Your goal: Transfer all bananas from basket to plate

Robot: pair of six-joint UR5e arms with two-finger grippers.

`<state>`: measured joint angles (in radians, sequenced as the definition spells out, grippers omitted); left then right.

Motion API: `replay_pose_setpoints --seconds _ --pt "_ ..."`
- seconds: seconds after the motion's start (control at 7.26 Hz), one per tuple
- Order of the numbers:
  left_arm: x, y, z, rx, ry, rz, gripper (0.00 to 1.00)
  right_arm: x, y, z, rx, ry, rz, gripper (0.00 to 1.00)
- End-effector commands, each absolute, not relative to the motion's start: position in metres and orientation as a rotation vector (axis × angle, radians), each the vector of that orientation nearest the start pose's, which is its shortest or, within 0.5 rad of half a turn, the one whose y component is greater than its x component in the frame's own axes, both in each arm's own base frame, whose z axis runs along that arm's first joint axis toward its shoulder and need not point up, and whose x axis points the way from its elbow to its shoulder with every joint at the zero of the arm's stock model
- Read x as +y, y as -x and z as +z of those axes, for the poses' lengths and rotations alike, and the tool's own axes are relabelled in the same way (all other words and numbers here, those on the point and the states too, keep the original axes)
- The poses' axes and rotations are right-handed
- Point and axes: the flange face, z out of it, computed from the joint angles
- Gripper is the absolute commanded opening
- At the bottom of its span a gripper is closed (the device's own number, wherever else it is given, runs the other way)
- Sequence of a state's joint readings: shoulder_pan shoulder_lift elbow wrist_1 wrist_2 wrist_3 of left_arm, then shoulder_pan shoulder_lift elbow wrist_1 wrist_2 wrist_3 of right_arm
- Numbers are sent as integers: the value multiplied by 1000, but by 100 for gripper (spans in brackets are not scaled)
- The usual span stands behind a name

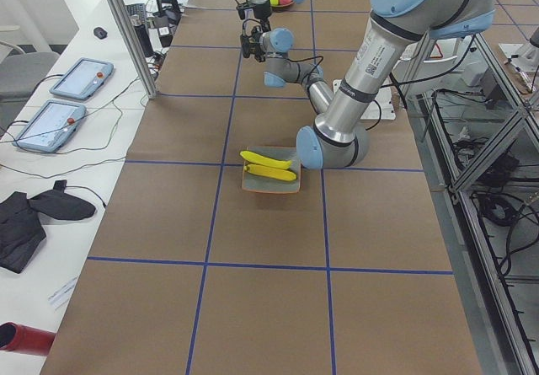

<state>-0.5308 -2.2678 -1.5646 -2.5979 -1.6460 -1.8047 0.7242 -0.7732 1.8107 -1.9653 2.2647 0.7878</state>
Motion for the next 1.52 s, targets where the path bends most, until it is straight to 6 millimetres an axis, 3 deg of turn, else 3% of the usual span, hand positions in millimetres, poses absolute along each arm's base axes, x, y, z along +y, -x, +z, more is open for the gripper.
replay_pose_setpoints --seconds 0.0,0.14,0.28,0.69,0.96,1.38 --pt "-441 -504 123 1739 -188 -509 0 -469 424 123 -914 68 -280 0" --pt "-441 -504 124 1739 -188 -509 0 -469 425 125 -912 70 -279 55" --pt "-441 -504 125 1737 -190 -505 0 -470 422 124 -915 67 -278 98" --pt "-442 -505 128 1730 -192 -504 0 -473 410 120 -938 93 -235 99" --pt "-447 -506 134 1714 -198 -510 0 -467 387 115 -963 65 -227 100" --pt "-476 -503 154 1665 -217 -547 0 -451 341 123 -988 23 -206 100"
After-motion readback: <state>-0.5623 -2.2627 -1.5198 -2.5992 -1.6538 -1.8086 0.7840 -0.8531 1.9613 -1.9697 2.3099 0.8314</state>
